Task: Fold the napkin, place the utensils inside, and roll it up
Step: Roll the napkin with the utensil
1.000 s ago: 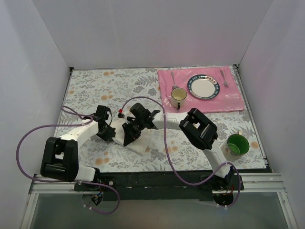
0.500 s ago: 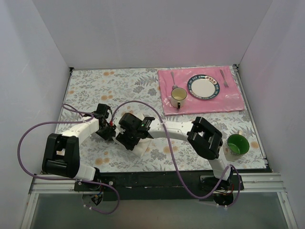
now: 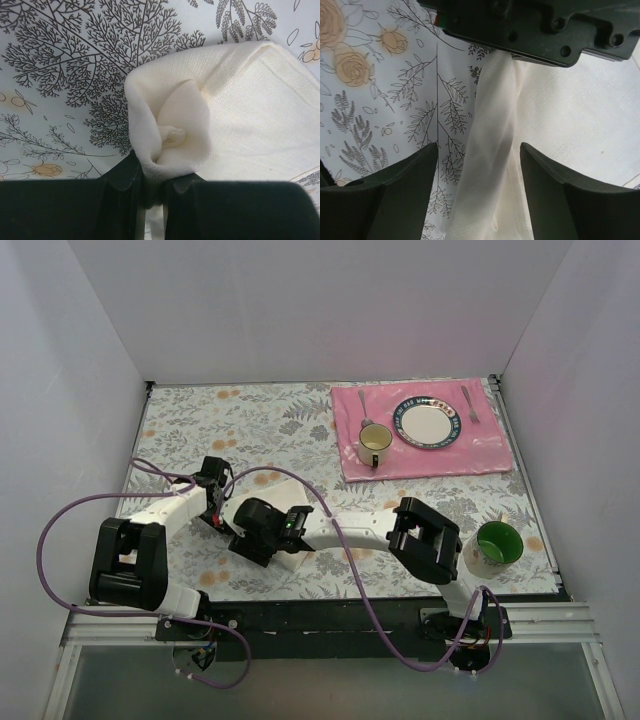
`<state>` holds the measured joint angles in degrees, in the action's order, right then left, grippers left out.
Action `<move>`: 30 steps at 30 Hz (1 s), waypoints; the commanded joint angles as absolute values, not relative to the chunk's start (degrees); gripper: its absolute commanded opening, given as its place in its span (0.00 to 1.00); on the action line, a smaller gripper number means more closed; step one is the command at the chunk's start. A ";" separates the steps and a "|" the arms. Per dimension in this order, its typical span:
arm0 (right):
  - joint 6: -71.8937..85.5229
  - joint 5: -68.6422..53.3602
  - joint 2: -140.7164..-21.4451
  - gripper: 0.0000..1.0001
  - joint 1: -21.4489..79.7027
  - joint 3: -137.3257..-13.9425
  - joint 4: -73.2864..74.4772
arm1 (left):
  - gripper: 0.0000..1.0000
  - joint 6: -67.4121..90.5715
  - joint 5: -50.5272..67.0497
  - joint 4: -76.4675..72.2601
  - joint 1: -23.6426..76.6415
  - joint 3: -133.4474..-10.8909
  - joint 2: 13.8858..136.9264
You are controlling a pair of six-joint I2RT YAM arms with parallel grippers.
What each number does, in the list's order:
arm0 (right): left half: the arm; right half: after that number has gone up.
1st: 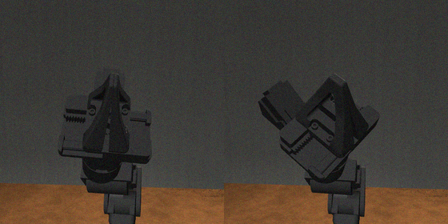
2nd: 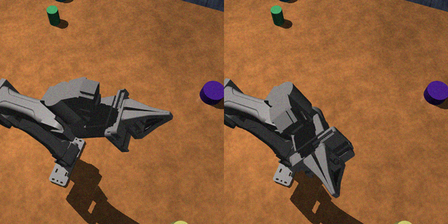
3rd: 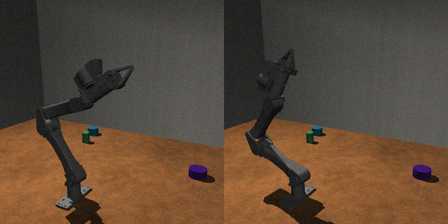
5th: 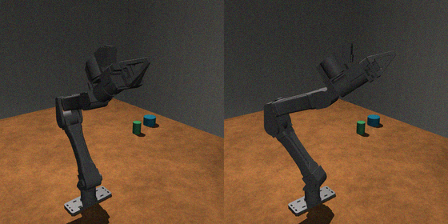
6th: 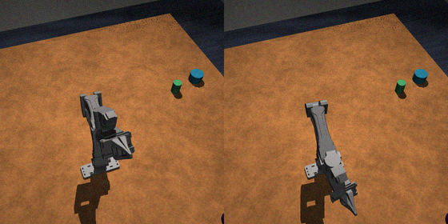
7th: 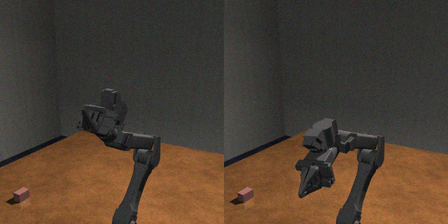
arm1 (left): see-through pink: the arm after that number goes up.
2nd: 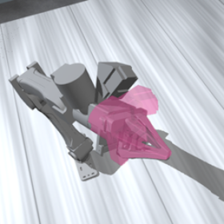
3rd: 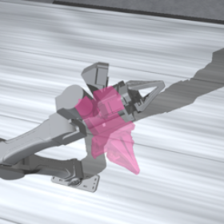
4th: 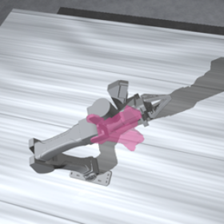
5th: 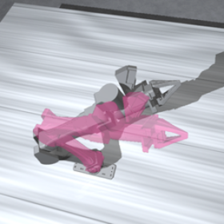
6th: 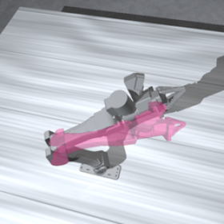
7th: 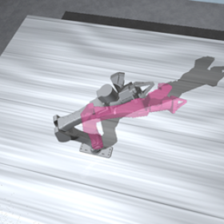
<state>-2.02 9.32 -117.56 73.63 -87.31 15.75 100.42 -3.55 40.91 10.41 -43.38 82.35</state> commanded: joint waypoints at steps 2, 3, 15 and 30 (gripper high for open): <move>-3.78 12.92 -120.76 0.73 73.30 -90.53 11.34 | 0.00 100.02 -1.58 43.77 11.34 -41.22 84.29; -3.78 13.27 -121.28 0.72 73.30 -90.09 11.08 | 0.00 100.19 -1.41 43.77 11.34 -41.22 84.29; 0.95 10.99 -120.50 0.15 71.37 -83.59 8.88 | 0.00 100.63 -1.14 42.72 11.34 -39.90 82.88; 7.64 -20.90 -122.07 0.01 59.95 -77.52 2.99 | 0.68 91.06 -5.80 40.87 10.02 -46.49 69.18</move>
<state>5.04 -9.61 -118.04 63.86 -78.08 1.78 95.33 -3.36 39.94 9.93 -42.37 74.19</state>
